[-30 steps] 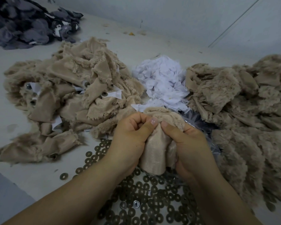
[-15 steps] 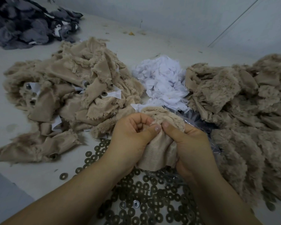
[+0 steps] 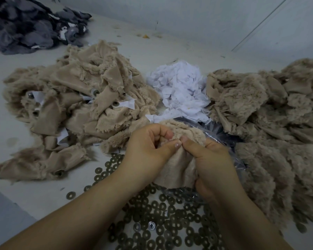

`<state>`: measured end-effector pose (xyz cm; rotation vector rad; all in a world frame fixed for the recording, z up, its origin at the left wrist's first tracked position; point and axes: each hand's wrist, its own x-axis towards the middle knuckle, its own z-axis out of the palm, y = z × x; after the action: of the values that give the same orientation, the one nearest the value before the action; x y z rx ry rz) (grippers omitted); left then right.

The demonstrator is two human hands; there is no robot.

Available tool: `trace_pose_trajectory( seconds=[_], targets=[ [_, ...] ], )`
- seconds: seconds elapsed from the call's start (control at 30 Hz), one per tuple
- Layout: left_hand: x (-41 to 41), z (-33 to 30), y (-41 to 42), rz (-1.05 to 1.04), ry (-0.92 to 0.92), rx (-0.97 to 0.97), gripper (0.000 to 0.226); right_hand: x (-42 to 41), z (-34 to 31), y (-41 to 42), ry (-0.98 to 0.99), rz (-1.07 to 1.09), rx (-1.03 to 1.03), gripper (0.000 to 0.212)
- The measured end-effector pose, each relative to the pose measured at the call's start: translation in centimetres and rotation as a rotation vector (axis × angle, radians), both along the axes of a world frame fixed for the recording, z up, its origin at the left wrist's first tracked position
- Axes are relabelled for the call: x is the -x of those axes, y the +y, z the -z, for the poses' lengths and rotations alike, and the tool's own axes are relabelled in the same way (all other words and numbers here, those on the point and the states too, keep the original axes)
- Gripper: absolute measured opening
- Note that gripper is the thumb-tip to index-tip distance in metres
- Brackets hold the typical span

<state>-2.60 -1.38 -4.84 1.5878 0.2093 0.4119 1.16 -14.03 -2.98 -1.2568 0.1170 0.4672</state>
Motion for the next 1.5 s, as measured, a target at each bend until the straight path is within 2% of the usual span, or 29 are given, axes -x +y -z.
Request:
trace_pose_trajectory(
  seconds=[0.23, 0.37, 0.43, 0.6, 0.7, 0.83, 0.9, 0.97, 1.23, 1.37, 1.5],
  targets=[
    [0.0, -0.2, 0.6, 0.115, 0.023, 0.247, 0.015, 0.0, 0.1, 0.4, 0.079, -0.026, -0.007, 0.023],
    [0.0, -0.7, 0.6, 0.224, 0.052, 0.515, 0.007, -0.2, 0.1, 0.2, 0.061, -0.041, -0.084, 0.024],
    [0.0, -0.7, 0.8, 0.266, 0.067, 0.565, 0.006, -0.4, 0.1, 0.0, 0.04, -0.077, -0.08, 0.023],
    [0.0, -1.0, 1.0, 0.262, 0.094, 0.58, 0.013, -0.3, 0.0, 0.0, -0.005, -0.173, -0.059, 0.021],
    [-0.1, -1.1, 1.1, 0.267, 0.111, 0.618, 0.006, -0.4, 0.0, 0.0, 0.074, -0.197, -0.09, 0.024],
    [-0.1, -1.0, 1.1, 0.255, 0.137, 0.672, 0.018, -0.5, -0.2, -0.2, 0.149, -0.219, -0.144, 0.023],
    [-0.1, -1.0, 1.1, 0.242, 0.142, 0.689, 0.015, -0.4, -0.2, -0.2, 0.162, -0.229, -0.177, 0.024],
    [-0.1, -0.9, 1.1, 0.232, 0.136, 0.669, 0.01, -0.4, -0.3, -0.1, 0.162, -0.24, -0.208, 0.027],
    [0.0, -0.7, 0.6, 0.162, 0.083, 0.494, 0.025, -0.2, -0.1, 0.0, 0.178, -0.247, -0.191, 0.032],
    [0.0, -0.8, 0.8, 0.246, 0.082, 0.623, 0.01, -0.2, -0.3, 0.1, 0.199, -0.281, -0.182, 0.033],
    [-0.1, -1.1, 0.9, 0.282, 0.118, 0.746, 0.008, -0.2, -0.3, 0.2, 0.249, -0.304, -0.214, 0.035]
  ],
)
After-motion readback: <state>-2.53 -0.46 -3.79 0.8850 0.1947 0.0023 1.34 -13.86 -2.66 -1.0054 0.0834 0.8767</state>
